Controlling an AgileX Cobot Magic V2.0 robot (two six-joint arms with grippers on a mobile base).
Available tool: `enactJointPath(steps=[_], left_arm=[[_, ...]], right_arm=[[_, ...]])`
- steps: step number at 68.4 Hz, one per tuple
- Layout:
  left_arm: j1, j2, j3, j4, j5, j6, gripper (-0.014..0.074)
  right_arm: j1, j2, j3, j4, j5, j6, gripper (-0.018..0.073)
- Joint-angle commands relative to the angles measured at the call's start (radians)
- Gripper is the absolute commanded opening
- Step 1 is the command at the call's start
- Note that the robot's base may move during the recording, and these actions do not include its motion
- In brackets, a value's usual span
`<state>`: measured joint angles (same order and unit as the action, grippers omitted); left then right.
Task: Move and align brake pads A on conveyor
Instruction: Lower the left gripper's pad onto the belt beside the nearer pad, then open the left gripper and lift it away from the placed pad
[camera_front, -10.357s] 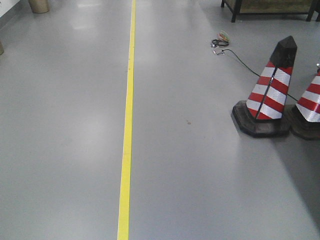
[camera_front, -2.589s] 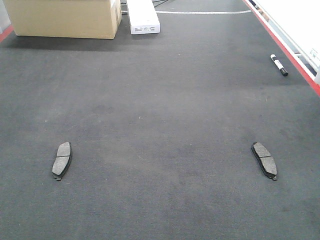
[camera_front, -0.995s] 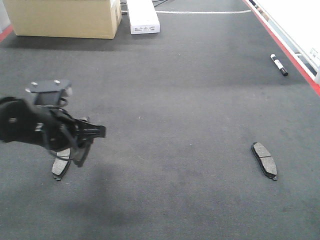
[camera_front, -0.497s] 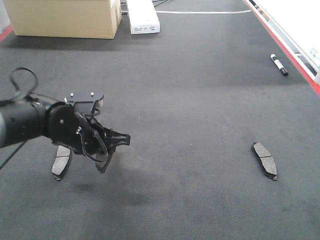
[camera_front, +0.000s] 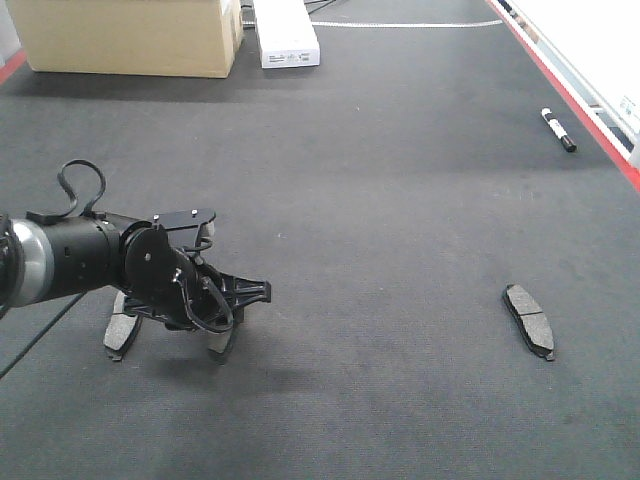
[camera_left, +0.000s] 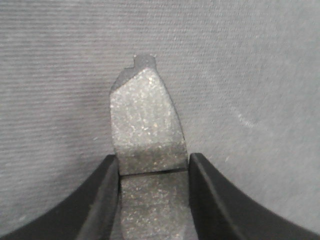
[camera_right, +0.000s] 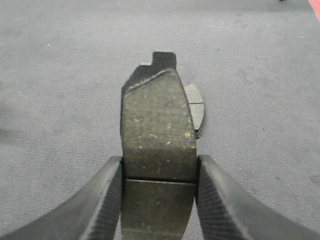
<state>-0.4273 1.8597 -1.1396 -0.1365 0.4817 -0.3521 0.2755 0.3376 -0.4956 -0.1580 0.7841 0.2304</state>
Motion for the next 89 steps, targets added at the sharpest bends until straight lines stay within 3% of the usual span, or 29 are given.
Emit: enactJointPath(steps=[1,44,69,89], left_arm=[[-0.003,-0.036,-0.033,-0.041,-0.069,-0.013,0.0181],[-0.003,-0.011,-0.034,-0.045,-0.071,0.0,0.0432],[-0.004,-0.166,-0.032,0.136,-0.057,-0.001,0.0433],[-0.004,-0.386,-0.032,0.298,0.079,-0.009,0.0433]], right_arm=[[-0.006,0.008,-0.029,-0.017,-0.085,-0.008,-0.0005],[-0.006,0.008,-0.029,-0.017,-0.085,-0.008,-0.0005],[-0.006,0.008,-0.029,-0.017,-0.085,-0.008,-0.0005],[-0.006,0.008,-0.029,-0.017,-0.085,-0.008,-0.0005]])
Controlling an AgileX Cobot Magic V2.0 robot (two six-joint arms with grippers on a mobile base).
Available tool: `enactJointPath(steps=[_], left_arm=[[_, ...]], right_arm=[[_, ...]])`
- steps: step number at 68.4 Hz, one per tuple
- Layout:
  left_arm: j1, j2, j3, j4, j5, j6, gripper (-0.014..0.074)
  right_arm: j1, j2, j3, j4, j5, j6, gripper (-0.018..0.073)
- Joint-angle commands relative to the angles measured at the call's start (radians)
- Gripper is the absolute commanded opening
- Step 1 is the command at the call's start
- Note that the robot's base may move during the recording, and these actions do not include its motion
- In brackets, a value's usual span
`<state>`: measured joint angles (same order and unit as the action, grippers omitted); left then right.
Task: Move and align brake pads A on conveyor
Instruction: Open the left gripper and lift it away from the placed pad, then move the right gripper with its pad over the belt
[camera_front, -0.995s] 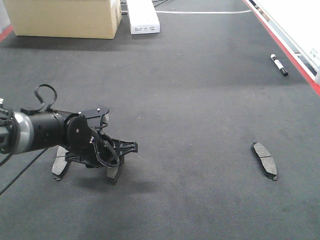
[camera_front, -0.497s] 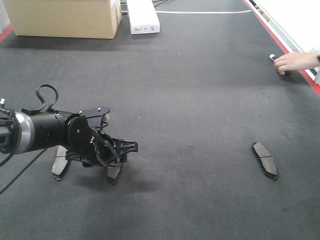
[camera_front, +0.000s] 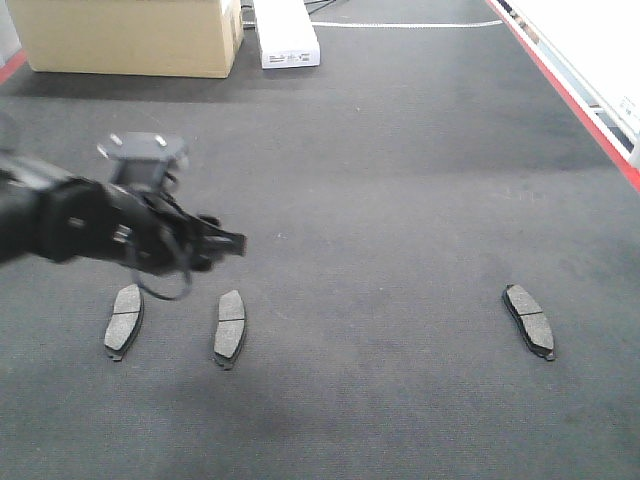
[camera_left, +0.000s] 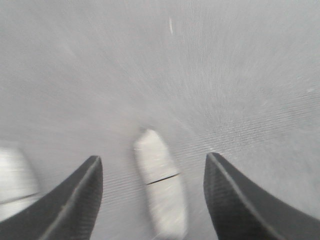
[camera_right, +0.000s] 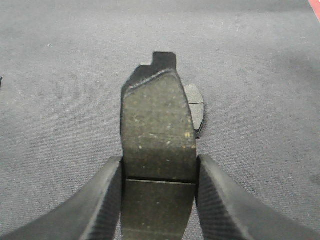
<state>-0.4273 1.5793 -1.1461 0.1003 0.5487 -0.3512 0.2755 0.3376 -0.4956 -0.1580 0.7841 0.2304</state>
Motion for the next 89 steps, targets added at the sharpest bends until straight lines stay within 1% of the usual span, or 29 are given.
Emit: enactJointPath(steps=[1,5,10,27,36,54,64,75,89], left_arm=[[-0.004,-0.118,-0.024,0.069,0.025,-0.012,0.0433],[-0.004,-0.169,-0.01,0.092,0.042,-0.012,0.0433],[-0.004,-0.242,0.031,0.11,0.027,-0.013,0.0433],[-0.004,-0.545,0.259,0.118,-0.132,-0.012,0.0433],[-0.003,-0.719,0.378,0.173,-0.201,-0.01,0.0433],[-0.003,-1.042,0.556,0.247,-0.208,-0.008,0.0433],[-0.003,-1.191,0.626,0.245,-0.207,-0.008,0.0433],[-0.003,-1.284,0.677,0.245,-0.21,-0.008,0.0433],[-0.003,-1.293,0.696,0.244,-0.203,-0.008,0.0433]], right_arm=[[-0.006,0.008,-0.029,-0.017,-0.085,-0.008,-0.0005],[-0.006,0.008,-0.029,-0.017,-0.085,-0.008,-0.0005],[-0.006,0.008,-0.029,-0.017,-0.085,-0.008,-0.0005],[-0.006,0.008,-0.029,-0.017,-0.085,-0.008,-0.0005],[-0.006,0.008,-0.029,-0.017,-0.085,-0.008,-0.0005],[-0.006,0.008,-0.029,-0.017,-0.085,-0.008,-0.0005],[-0.006,0.008,-0.029,-0.017,-0.085,-0.008,-0.0005],[-0.006,0.008,-0.029,-0.017,-0.085,-0.008,-0.0005],[-0.006,0.008,-0.029,-0.017,-0.085,-0.008,-0.0005]])
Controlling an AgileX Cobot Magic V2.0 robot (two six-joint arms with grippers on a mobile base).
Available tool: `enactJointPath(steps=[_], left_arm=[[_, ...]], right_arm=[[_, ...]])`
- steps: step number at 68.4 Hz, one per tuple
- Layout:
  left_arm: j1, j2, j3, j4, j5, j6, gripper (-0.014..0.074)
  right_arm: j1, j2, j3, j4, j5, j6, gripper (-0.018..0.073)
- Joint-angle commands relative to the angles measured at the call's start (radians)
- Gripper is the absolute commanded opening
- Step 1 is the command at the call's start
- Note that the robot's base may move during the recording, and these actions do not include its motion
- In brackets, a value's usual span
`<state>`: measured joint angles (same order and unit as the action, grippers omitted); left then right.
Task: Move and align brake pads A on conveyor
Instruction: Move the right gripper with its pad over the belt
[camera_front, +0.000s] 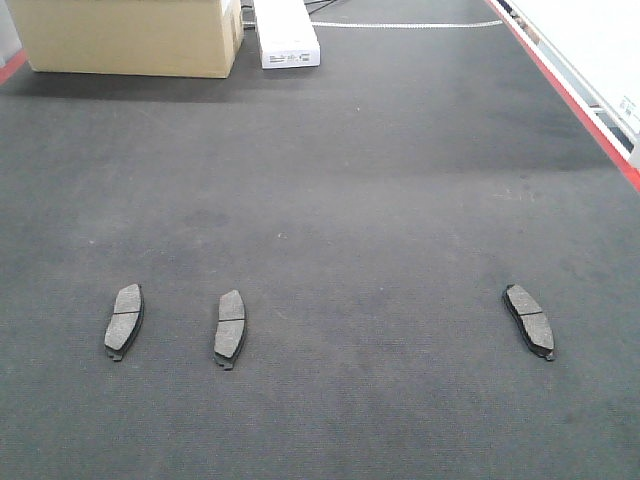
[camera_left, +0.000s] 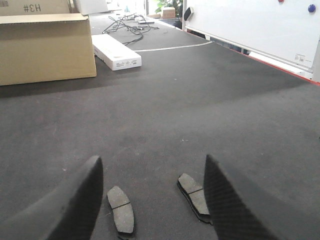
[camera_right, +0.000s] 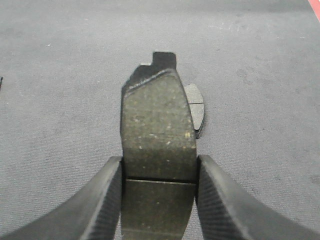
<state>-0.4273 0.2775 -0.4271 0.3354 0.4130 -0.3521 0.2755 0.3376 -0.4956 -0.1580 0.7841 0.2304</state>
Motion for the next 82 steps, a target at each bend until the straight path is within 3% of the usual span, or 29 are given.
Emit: enactJointPath(steps=[1,82], left_arm=[[-0.003,0.009,-0.023,0.009,-0.066,-0.008,0.0433],[-0.003,0.009,-0.023,0.009,-0.063,-0.008,0.0433]], right_arm=[[-0.006,0.008,-0.029,-0.017,-0.085,-0.008,-0.0005],[-0.003,0.043,-0.051,0.007,-0.103,-0.01,-0.0002]])
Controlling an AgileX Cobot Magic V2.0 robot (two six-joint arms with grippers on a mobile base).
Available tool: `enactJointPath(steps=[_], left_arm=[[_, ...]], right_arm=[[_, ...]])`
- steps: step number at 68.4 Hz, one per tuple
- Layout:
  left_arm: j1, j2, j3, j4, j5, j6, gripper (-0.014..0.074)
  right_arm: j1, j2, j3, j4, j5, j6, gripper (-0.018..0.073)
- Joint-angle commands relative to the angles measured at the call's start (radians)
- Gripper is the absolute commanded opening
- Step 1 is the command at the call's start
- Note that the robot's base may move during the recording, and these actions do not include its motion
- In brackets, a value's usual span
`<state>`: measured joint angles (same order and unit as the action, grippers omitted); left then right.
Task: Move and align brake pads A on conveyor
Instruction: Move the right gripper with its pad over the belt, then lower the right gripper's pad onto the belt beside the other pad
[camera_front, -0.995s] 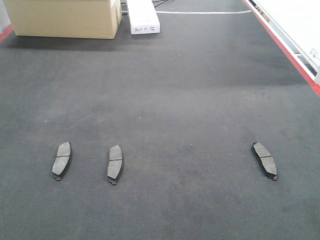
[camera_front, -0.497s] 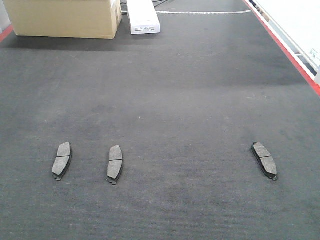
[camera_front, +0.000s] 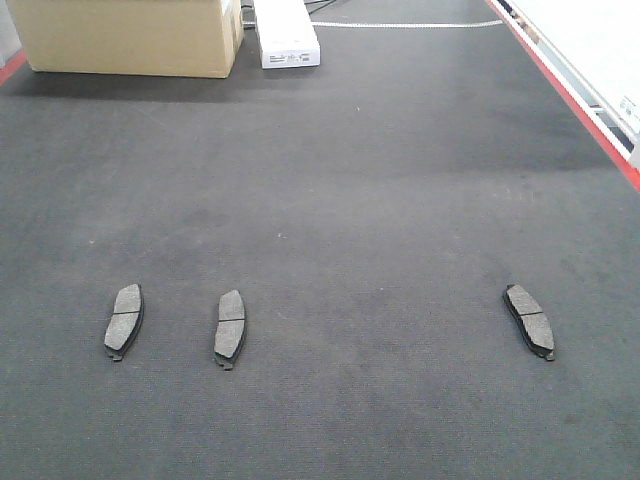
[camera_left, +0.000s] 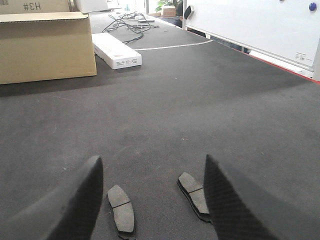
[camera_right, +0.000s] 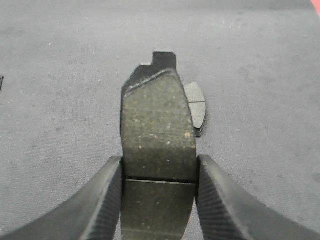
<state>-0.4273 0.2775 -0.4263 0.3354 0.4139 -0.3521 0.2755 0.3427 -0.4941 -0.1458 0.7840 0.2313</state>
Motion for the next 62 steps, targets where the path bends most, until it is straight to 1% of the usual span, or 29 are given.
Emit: enactJointPath(steps=[1,5,18,26,33,44,62], left_arm=[[-0.003,0.009,-0.024,0.009,-0.064,-0.008,0.0433],[-0.003,0.009,-0.024,0.009,-0.064,-0.008,0.0433],[-0.003,0.009,-0.024,0.009,-0.064,-0.008,0.0433],[-0.003,0.009,-0.024,0.009,-0.064,-0.008,0.0433],[-0.003,0.009,-0.024,0.009,-0.064,-0.008,0.0433],[-0.003,0.009,-0.024,0.009,-0.064,-0.008,0.0433],[-0.003,0.009,-0.024,0.009,-0.064,-0.008,0.0433]], right_arm=[[-0.003,0.048,-0.06,-0.006,-0.107,-0.011,-0.0001],[-0.003,0.101,-0.096,-0.001,-0.125,-0.01,0.0],[-0.003,0.359,-0.208,0.089,-0.155,-0.03,0.0013],[-0.003,0.509,-0.26,0.119,-0.205,-0.032,0.0033],[-0.003,0.635,-0.297,0.126,-0.238,-0.032,0.0055],[-0.003,0.827,-0.359,0.126,-0.247,-0.059,0.0082],[-0.002,1.096,-0.484,0.128,-0.249,-0.062,0.0082]])
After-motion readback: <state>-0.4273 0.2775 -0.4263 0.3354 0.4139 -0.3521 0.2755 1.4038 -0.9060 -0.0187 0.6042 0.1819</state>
